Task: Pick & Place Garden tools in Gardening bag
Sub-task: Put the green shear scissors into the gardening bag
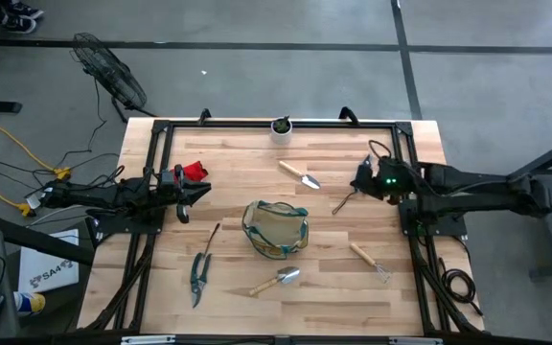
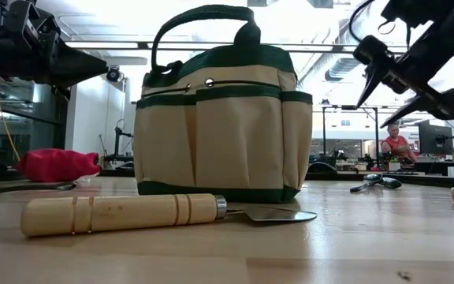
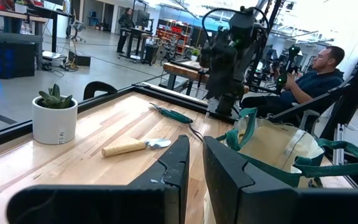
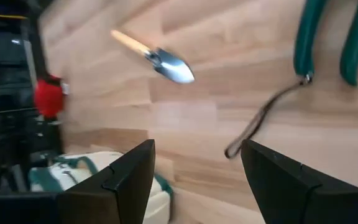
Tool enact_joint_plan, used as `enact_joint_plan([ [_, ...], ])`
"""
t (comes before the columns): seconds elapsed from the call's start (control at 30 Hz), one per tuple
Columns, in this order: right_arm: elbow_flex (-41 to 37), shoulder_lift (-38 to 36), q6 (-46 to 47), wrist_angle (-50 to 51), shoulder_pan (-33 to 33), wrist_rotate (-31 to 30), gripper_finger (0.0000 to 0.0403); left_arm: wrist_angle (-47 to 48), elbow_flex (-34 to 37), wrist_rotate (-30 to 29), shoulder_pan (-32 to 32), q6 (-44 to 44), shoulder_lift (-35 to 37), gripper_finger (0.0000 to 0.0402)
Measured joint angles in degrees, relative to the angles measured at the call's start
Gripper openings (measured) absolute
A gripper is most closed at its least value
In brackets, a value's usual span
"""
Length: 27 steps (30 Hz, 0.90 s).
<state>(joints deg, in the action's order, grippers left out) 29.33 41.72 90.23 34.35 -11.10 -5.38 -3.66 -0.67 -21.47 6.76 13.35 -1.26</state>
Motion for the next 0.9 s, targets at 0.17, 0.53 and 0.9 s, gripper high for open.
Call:
enact_joint_plan([
  [0.17, 0.1, 6.3, 3.4, -0.6, 1.7, 2.6, 0.0231, 0.0, 0.0, 0.0, 0.0, 0.0, 0.0, 0.0045],
  [0.53, 1.4, 15.5, -1.8, -9.0, 6.8, 3.5, 0.0231, 0.0, 0.0, 0.0, 0.0, 0.0, 0.0, 0.0045],
  [0.9, 17.2, 23.0, -49.1, 1.6, 3.1, 8.2, 0.0231, 0.0, 0.0, 0.0, 0.0, 0.0, 0.0, 0.0045],
])
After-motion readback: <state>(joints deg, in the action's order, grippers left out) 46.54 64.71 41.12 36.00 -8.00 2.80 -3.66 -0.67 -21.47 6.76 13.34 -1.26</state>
